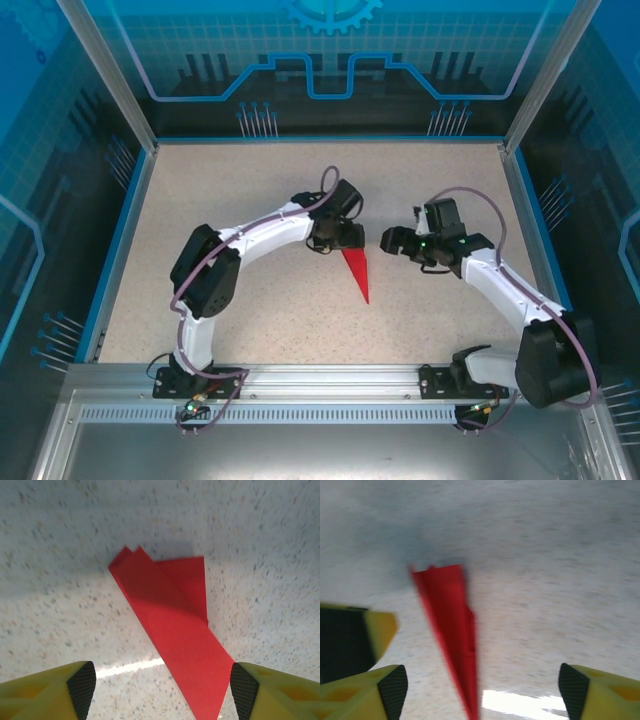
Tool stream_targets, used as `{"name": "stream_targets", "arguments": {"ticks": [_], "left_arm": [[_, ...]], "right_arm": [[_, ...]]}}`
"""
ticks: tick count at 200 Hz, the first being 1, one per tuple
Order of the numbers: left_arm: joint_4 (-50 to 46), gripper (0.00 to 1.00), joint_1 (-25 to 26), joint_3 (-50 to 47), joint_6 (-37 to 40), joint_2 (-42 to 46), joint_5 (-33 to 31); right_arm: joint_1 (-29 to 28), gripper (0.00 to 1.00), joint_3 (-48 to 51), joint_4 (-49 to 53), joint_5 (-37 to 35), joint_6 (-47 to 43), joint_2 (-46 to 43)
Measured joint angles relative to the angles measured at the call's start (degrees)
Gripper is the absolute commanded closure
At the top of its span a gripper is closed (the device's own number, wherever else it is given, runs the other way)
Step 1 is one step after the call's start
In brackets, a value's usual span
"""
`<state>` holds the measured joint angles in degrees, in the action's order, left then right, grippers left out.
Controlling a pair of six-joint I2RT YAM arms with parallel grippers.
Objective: Fold a paper plane with a square sheet of paper (pick it up from the middle)
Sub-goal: Turn over a paper plane at the center of the table.
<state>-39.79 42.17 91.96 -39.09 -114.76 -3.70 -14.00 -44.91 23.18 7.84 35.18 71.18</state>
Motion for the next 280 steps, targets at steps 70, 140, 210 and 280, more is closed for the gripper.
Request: {"name": "stream_targets", "arguments": {"ticks": [70,140,210,280], "left_arm": [[-9.0,0.32,6.8,13.1,-6.1,-11.0,-4.7],[-12.2,0.68,6.8,13.6,-9.0,-12.4,-6.8],[-12.0,1.00,6.8,9.6,-11.3,-9.9,-8.6],[11.8,1.00,3.4,-15.8,-9.6,13.4,1.4]], "right_arm": [[5.0,0.13,7.1,3.9,-4.9,0.9,-5.2],[5.6,0.14,7.3,4.1,-4.6,0.9,-7.2],[5.6,0.15,7.3,4.0,-3.3,1.1,-6.9],[3.1,0.20,8.8,-2.3,5.6,1.1,-7.6]]}}
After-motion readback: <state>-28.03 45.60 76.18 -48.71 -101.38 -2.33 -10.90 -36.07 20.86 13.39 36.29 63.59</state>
